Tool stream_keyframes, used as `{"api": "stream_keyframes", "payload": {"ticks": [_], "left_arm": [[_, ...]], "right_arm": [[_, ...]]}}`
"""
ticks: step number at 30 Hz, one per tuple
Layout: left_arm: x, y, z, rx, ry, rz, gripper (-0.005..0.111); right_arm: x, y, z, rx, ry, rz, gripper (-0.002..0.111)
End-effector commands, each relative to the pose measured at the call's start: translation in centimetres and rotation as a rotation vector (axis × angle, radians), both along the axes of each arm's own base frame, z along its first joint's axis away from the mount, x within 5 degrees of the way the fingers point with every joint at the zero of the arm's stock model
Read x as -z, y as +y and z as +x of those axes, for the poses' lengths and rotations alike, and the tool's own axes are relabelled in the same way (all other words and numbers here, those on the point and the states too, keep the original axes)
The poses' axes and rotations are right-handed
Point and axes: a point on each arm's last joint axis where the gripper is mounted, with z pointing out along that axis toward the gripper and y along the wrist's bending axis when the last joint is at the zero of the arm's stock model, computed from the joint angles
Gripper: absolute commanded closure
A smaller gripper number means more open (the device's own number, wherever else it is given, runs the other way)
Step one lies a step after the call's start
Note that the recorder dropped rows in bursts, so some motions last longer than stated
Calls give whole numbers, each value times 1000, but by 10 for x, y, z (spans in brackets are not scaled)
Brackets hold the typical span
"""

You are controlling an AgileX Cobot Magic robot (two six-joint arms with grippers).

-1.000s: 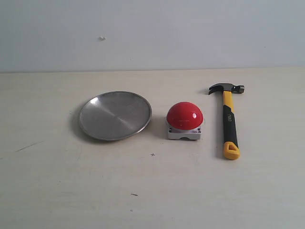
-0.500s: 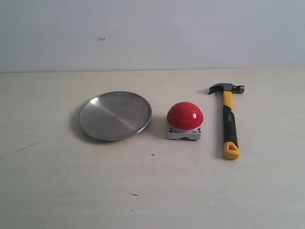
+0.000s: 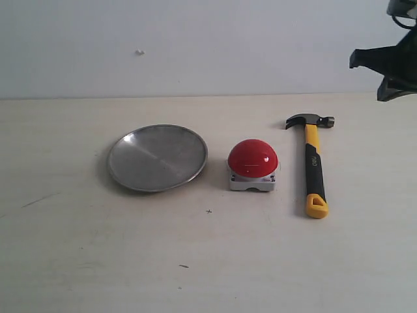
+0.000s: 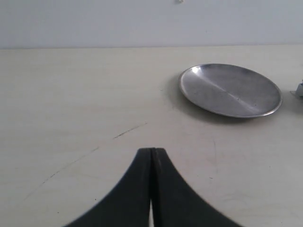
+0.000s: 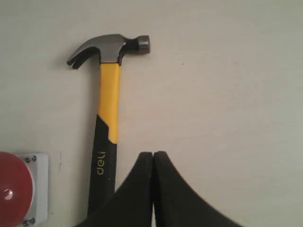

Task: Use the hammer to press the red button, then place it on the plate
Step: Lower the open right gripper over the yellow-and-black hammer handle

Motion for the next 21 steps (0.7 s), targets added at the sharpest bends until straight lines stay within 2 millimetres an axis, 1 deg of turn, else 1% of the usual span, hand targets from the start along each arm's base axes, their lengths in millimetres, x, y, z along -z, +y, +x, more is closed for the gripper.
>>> {"api": "stream_keyframes", "payload": {"ticks": [1,4,6,9,11,13,15,17,21], "left_arm": [[-1,0,0,-1,-17,-2,107],[-1,0,0,-1,-18,-1,107],[-1,0,0,-1,-18,-1,107],[-1,0,0,-1,-18,-1,107],[-1,0,0,-1,-18,1,107],[-1,0,0,-1,-18,1,107],[-1,0,0,-1,-18,1,107],[-1,0,0,-1,-18,1,107],[-1,0,0,-1,-18,1,107]], "right_arm": [[2,19,30,-77,120,12,108],[7,37,53,-120,156,14,108],[17,47,66,-144,199,10,108],[35,50,83,-112,261,-4,108],[52,50,92,-84,317,10,108],[68,48,102,-77,339,4,105],[79,46,110,-75,342,4,97],[90,47,115,-74,351,14,86],[106,47,123,-74,360,14,61]]}}
